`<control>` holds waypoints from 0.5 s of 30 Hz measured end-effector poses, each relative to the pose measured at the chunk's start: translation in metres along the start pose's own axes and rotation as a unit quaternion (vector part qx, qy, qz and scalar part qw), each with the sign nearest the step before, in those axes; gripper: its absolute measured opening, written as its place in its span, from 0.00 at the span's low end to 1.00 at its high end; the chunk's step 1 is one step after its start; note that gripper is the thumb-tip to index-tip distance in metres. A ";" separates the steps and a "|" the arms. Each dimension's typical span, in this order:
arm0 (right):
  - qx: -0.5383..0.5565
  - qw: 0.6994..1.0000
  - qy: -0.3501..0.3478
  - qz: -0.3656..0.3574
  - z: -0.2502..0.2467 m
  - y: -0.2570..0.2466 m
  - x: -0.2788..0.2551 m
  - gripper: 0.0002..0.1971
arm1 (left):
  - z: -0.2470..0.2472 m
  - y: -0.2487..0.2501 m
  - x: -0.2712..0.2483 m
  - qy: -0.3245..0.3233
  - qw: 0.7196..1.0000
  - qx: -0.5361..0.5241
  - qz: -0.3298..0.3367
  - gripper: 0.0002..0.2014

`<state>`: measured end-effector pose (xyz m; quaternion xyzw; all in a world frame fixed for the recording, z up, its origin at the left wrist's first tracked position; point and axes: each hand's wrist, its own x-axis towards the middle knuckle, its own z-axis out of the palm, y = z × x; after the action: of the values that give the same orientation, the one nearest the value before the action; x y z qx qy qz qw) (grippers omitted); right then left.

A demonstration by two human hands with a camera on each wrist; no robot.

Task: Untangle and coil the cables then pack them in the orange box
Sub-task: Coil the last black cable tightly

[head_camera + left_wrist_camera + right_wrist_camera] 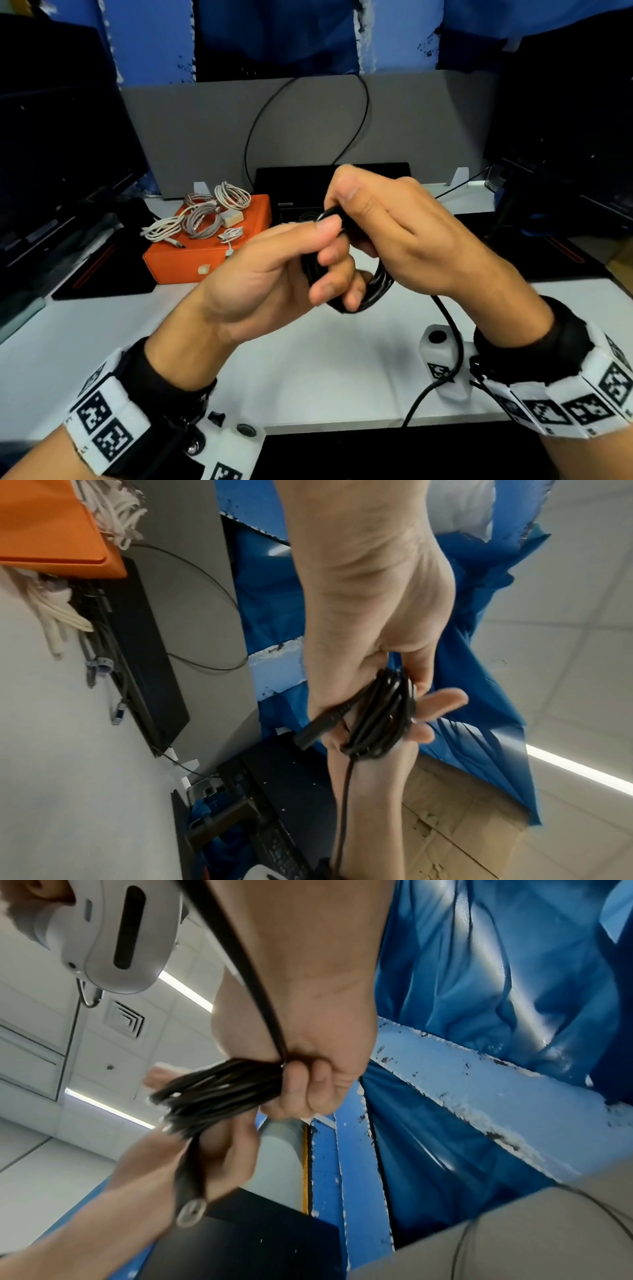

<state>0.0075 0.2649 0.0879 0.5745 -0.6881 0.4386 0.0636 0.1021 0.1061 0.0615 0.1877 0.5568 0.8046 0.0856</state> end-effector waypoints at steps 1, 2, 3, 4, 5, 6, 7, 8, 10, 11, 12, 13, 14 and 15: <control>0.028 0.999 0.046 0.001 0.004 0.002 0.002 0.21 | 0.003 0.002 0.000 0.017 1.000 -0.006 0.022 0.15; 0.061 0.994 0.090 0.010 0.008 0.005 0.004 0.21 | 0.005 0.005 0.000 0.038 0.998 -0.019 0.045 0.14; 0.084 0.989 0.121 0.024 0.013 0.008 0.005 0.21 | 0.006 0.009 0.000 0.061 0.995 -0.040 0.069 0.15; 0.090 0.986 0.134 0.043 0.018 0.011 0.006 0.20 | 0.004 0.015 0.000 0.085 0.990 -0.065 0.095 0.15; 0.081 0.987 0.125 0.064 0.022 0.014 0.006 0.19 | 0.002 0.021 0.000 0.112 0.982 -0.086 0.124 0.16; 0.057 0.990 0.097 0.082 0.027 0.016 0.005 0.16 | -0.001 0.027 0.000 0.145 0.971 -0.104 0.157 0.18; 0.025 0.993 0.057 0.098 0.031 0.016 0.003 0.13 | -0.004 0.033 -0.001 0.178 0.958 -0.122 0.192 0.20; -0.006 0.993 0.012 0.114 0.035 0.018 0.002 0.13 | -0.006 0.036 -0.001 0.211 0.942 -0.136 0.222 0.22; -0.018 0.986 -0.065 0.150 0.046 0.019 0.000 0.22 | -0.008 0.035 0.000 0.272 0.922 -0.115 0.251 0.20; -0.005 0.981 -0.095 0.167 0.050 0.019 -0.001 0.24 | -0.007 0.032 0.002 0.299 0.920 -0.068 0.245 0.17; 0.010 0.976 -0.123 0.182 0.052 0.019 -0.002 0.23 | -0.005 0.027 0.005 0.323 0.919 -0.001 0.228 0.15; 0.029 0.969 -0.148 0.197 0.052 0.017 -0.002 0.18 | -0.004 0.021 0.007 0.344 0.912 0.076 0.211 0.13; 0.058 0.961 -0.171 0.211 0.051 0.015 -0.003 0.11 | -0.003 0.015 0.008 0.359 0.900 0.149 0.200 0.13; 0.091 0.952 -0.190 0.223 0.049 0.012 -0.003 0.08 | -0.001 0.012 0.008 0.364 0.883 0.224 0.192 0.13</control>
<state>0.0189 0.2334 0.0498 0.4823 -0.7553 0.3850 -0.2208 0.0949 0.1038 0.0737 -0.0005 0.6673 0.6706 -0.3240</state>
